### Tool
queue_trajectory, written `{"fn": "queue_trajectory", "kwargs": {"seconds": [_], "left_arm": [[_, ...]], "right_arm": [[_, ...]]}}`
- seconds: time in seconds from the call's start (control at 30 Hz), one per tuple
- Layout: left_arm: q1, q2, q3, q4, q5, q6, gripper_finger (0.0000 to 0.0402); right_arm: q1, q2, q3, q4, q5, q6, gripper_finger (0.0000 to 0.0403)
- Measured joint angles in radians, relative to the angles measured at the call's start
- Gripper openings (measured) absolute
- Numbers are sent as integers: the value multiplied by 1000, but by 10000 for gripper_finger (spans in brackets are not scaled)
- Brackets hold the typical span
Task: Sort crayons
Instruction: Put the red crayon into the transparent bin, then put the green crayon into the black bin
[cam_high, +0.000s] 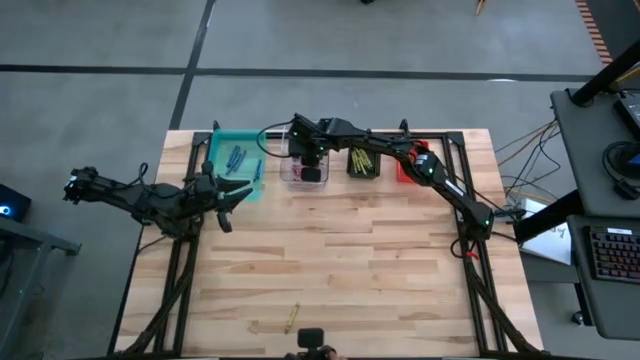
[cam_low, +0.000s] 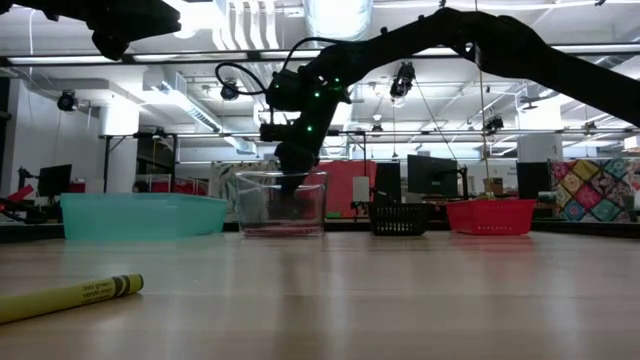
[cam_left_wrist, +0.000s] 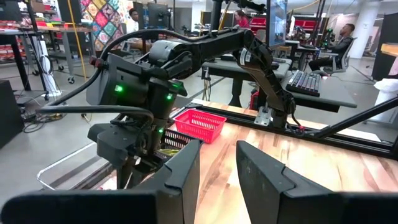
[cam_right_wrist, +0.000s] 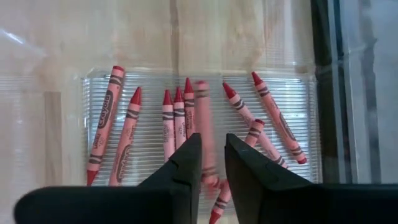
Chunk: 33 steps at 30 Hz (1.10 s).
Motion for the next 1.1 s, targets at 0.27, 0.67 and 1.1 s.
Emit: {"fn": "queue_trajectory", "kwargs": {"seconds": [0.27,0.67,1.1], "left_arm": [[0,6,0,-1,0,-21,87],[-1,134,3,-35,65,-226,87],[-80,452,131,-258,227,-694,87]], "right_arm": [[1,-30,0,-24,-4,21,73],[70,-262,1,-245,-15,217,59],[329,-562,-52,-509,-5,546,56]]}}
